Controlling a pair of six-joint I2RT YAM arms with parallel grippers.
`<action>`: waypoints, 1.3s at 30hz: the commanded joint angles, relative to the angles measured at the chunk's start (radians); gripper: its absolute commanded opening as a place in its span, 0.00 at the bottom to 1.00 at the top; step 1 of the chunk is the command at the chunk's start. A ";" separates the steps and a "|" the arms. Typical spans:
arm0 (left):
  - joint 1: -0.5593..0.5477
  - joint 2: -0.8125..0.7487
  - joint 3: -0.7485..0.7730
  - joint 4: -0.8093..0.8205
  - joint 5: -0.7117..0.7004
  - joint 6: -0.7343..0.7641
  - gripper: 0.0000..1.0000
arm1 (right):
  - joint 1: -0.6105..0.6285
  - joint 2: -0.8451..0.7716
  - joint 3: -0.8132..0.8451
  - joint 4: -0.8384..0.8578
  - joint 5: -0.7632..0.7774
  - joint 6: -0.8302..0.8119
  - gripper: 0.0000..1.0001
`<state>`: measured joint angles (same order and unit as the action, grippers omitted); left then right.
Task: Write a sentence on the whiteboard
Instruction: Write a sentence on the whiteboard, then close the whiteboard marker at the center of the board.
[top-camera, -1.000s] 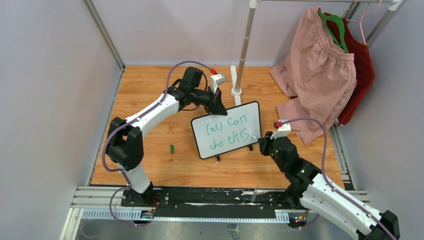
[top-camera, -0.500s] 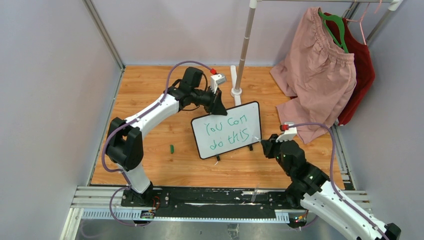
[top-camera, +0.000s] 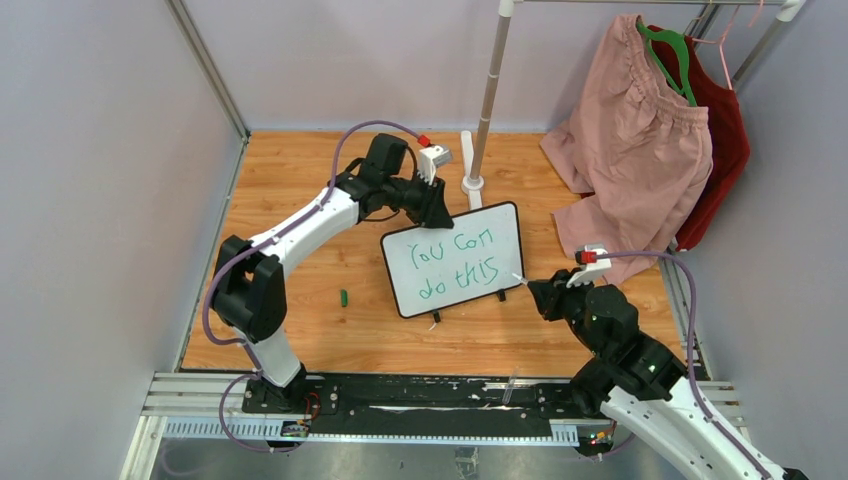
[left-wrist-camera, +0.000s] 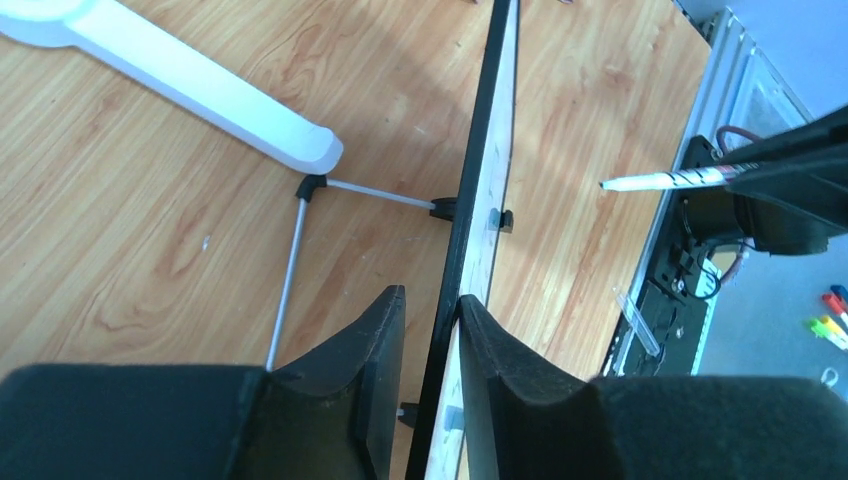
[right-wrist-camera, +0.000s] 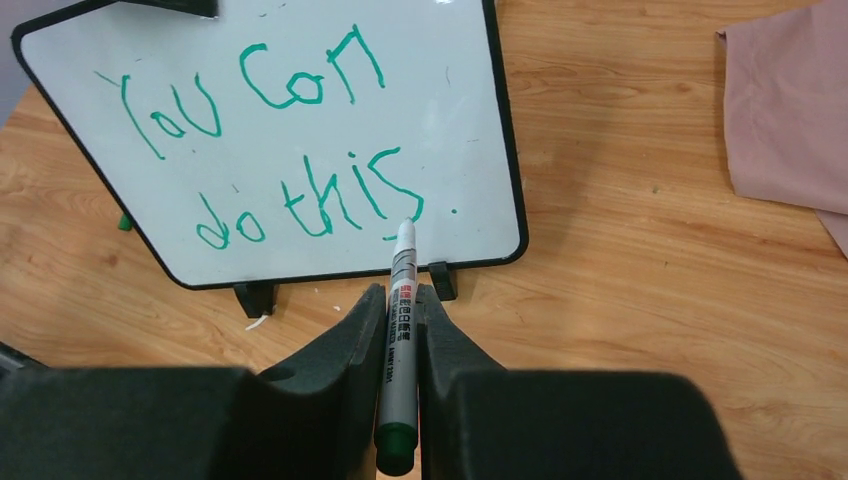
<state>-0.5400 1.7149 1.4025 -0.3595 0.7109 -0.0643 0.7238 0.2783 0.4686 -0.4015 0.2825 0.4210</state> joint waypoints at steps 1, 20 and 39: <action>0.006 -0.053 0.026 0.030 -0.109 -0.032 0.33 | -0.010 -0.018 0.053 -0.025 -0.072 -0.044 0.00; 0.087 -0.399 -0.155 0.220 -0.522 -0.206 0.75 | -0.011 -0.037 0.166 -0.054 -0.257 -0.131 0.00; 0.209 -0.873 -0.644 -0.237 -1.064 -0.588 1.00 | -0.010 -0.006 0.200 0.004 -0.369 -0.167 0.00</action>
<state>-0.3336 0.8597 0.7895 -0.4561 -0.3016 -0.6010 0.7238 0.2672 0.6544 -0.4385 -0.0532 0.2642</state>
